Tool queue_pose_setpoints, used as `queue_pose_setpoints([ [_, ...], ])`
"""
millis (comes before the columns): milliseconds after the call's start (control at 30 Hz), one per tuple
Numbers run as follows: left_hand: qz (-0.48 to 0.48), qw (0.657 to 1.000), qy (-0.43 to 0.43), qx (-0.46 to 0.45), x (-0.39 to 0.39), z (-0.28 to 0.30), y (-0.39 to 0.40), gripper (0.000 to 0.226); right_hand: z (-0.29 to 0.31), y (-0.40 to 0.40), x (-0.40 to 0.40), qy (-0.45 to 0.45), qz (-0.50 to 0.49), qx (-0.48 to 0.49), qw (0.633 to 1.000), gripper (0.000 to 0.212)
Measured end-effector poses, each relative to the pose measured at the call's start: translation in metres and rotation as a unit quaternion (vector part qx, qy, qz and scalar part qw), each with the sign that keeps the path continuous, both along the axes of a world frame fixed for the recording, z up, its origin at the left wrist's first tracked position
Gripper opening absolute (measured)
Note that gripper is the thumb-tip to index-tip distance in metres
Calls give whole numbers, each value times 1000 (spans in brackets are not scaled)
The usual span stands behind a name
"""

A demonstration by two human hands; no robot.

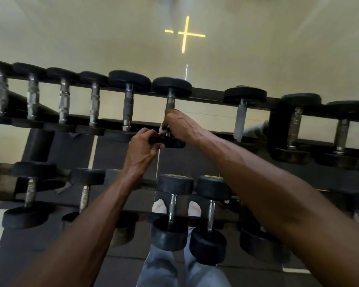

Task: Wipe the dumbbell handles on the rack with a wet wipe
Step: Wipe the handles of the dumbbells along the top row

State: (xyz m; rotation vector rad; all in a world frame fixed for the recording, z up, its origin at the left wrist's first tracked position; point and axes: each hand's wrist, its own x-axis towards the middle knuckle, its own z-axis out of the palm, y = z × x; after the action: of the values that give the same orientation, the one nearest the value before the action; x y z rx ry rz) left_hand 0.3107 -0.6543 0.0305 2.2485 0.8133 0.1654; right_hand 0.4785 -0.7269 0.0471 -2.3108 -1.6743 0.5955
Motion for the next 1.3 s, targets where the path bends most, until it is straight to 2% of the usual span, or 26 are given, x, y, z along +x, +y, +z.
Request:
queue_pose_setpoints([
  [300, 13, 999, -22, -20, 1, 2, -5, 25, 1, -1, 5, 19, 114, -23, 993, 15],
  [500, 35, 998, -40, -37, 3, 1, -5, 27, -8, -2, 22, 27, 18, 16, 999, 18],
  [633, 38, 998, -37, -39, 1, -3, -6, 28, -2, -3, -1, 31, 94, -26, 995, 18],
  [800, 37, 997, -45, -42, 1, -5, -4, 27, 5, 15, 5, 25, 137, -33, 990, 15],
  [1000, 42, 997, -55, -27, 0, -7, -4, 27, -11, -16, 16, 54, 73, 15, 996, 19],
  [1100, 42, 997, -54, -19, -1, -9, -4, 28, -7, -14, 17, 60, 73, 31, 995, 23],
  [1300, 46, 996, -65, -30, 0, -9, -5, 28, -15, -7, 20, 64, -63, 93, 992, 10],
])
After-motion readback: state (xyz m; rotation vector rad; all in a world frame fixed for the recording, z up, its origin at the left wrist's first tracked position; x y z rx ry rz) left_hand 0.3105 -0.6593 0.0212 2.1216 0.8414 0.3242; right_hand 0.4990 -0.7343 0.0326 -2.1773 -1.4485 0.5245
